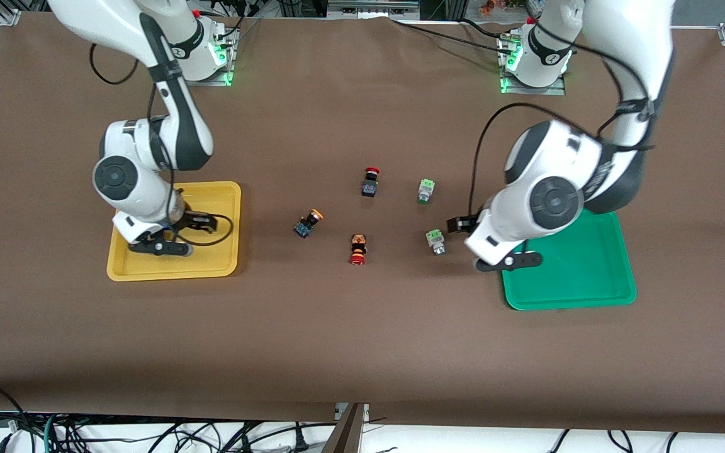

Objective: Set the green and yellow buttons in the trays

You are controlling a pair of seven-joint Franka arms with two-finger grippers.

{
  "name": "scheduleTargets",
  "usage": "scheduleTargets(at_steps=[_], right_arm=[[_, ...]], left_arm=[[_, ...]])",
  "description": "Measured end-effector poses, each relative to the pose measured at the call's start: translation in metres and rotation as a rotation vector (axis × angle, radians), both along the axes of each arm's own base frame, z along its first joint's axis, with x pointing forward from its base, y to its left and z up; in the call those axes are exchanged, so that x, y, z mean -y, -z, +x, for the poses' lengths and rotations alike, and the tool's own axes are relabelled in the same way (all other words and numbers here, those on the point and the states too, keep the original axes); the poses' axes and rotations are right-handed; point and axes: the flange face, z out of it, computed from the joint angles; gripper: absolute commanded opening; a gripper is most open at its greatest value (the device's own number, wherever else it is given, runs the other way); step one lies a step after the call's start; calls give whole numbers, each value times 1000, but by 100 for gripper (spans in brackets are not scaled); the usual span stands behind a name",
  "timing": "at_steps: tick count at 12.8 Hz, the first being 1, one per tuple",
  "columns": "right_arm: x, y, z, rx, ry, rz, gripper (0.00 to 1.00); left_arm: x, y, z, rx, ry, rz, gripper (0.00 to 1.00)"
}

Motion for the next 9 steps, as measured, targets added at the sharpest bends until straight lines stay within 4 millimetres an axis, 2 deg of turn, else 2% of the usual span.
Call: scheduleTargets(at_steps=[2,5,7,9], right_arm=[[-64,-6,-4,-5,136,46,84],[-145,20,-19,-37,326,60,84],[-180,47,-26,-25,394,60,83],[-199,74,-34,-7,441,60,77]], left_arm=[[23,42,-8,8,1,-5,100],[37,87,-25,13,-14,-3,100],[37,104,-32,21,-29,-2,100],[31,116,-32,39,-67,2,100]])
